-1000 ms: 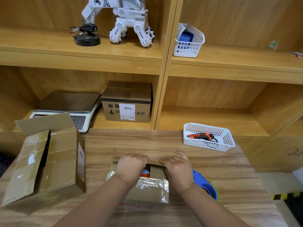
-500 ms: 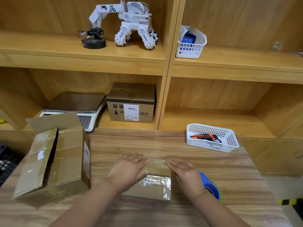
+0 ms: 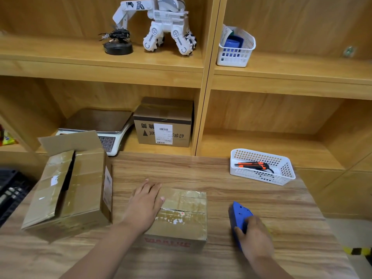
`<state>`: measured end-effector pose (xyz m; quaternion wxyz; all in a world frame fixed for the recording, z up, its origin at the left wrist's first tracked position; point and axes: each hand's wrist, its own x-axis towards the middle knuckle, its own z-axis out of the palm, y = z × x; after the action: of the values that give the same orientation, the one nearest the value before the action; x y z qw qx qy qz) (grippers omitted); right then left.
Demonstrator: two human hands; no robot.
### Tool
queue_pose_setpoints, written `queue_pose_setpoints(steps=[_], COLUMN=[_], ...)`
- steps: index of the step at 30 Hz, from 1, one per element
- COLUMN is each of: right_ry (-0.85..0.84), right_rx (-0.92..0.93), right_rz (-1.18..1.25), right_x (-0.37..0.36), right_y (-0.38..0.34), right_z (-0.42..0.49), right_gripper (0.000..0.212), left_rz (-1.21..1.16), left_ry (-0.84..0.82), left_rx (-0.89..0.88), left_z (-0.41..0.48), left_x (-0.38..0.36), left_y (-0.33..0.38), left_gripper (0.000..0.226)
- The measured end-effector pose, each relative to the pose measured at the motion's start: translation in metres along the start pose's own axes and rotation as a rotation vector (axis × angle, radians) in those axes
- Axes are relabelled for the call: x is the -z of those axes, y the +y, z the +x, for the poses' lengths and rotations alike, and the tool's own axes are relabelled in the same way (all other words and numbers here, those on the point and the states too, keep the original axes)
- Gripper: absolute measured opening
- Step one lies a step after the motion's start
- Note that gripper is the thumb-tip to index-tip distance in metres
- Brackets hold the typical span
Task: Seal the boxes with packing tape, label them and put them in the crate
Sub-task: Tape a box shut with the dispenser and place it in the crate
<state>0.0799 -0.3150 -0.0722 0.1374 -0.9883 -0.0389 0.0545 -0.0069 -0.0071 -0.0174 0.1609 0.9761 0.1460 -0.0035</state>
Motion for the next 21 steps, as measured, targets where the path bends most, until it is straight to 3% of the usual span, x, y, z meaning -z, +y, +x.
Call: queue_pose_setpoints(steps=[4,7,11,14,18,21], right_ry=[-0.186,-0.234,-0.288,-0.269,-0.219,-0.216], right_rx=[-0.096,-0.093,-0.092,-0.094,-0.261,-0.388], right_rz=[0.002,-0.012,-0.004,0.060,0.636,0.970], right_x=[0.000,-0.004,-0.002,0.007,0.037,0.067], right_y=[0.004,0.010,0.013,0.013,0.004,-0.013], right_z=[-0.005,-0.004,0.000,0.005,0.019,0.026], right_gripper=[0.049,0.053,0.043,0.022,0.013,0.029], left_rz=[-0.105,-0.186,-0.233,-0.259,-0.279,-0.239], left_ry=[0.036,0.090,0.109,0.115,0.127,0.139], left_rx=[0.007,0.029,0.048,0.054,0.048,0.031], left_z=[-0.004,-0.004,-0.003,-0.003,-0.002,-0.003], left_x=[-0.004,-0.005,-0.004,-0.001,-0.002,-0.003], left_y=[-0.002,-0.001,0.000,0.002,0.006,0.007], left_gripper=[0.079,0.050,0.039,0.037,0.036,0.037])
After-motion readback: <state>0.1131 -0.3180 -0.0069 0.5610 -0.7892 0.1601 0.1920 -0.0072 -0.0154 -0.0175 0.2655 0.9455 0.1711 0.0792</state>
